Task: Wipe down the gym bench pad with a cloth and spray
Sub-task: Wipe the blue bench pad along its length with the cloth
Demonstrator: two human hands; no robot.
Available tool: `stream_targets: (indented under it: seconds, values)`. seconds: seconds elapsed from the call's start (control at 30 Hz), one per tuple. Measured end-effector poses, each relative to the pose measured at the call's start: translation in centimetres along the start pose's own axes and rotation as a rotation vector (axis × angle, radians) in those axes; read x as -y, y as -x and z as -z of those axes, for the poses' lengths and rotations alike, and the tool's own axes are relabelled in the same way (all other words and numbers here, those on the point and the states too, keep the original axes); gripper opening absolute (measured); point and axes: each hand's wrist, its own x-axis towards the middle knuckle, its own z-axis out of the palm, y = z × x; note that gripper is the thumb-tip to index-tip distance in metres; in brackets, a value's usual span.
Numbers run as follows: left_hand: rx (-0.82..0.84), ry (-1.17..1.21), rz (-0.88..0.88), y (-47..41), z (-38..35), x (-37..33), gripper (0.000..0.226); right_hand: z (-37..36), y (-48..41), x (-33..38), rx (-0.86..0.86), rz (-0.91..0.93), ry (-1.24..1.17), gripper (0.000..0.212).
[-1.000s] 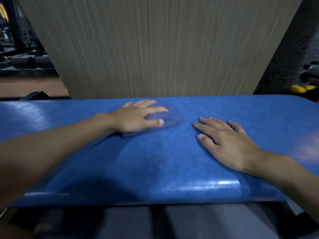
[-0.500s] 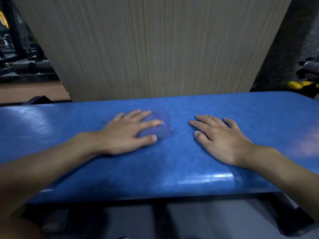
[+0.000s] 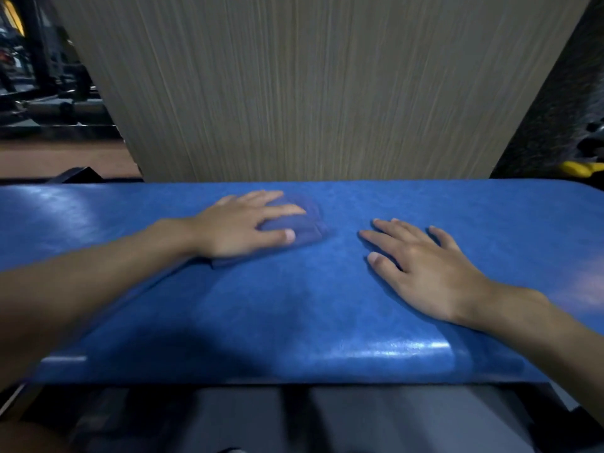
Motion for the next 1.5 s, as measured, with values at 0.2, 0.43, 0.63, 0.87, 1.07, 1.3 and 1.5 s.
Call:
stream_targets:
  seconds: [0.2, 0.43, 0.63, 0.87, 1.07, 1.3, 1.5]
  values:
    - [-0.028, 0.015, 0.334, -4.6, 0.5, 8.2, 0.086, 0.0, 0.0, 0.1, 0.024, -0.015, 0.033, 0.052]
    - [0.027, -0.032, 0.221, 1.1, 0.1, 0.2, 0.086, 0.1, 0.0, 0.2, 0.032, -0.013, 0.036, 0.051]
    - [0.008, -0.106, -0.184, 9.6, -0.7, -7.2, 0.064, 0.5, 0.3, 0.6, 0.026, -0.011, 0.045, 0.050]
    - [0.086, -0.065, -0.113, 7.8, 0.1, -5.5, 0.066, 0.7, -1.2, 2.6, -0.074, 0.042, -0.072, 0.052]
    - [-0.011, 0.024, 0.221, 0.7, 0.3, 5.3, 0.084, -0.5, -1.6, 2.9, 0.037, 0.037, 0.015, 0.054]
    - [-0.017, -0.002, 0.409, -0.9, 0.6, 7.9, 0.085, -0.6, -1.7, 3.1, 0.052, 0.031, 0.037, 0.056]
    - [0.062, -0.040, 0.160, 5.7, 0.2, -0.1, 0.074, -0.5, -1.8, 3.1, 0.050, 0.030, 0.038, 0.054]
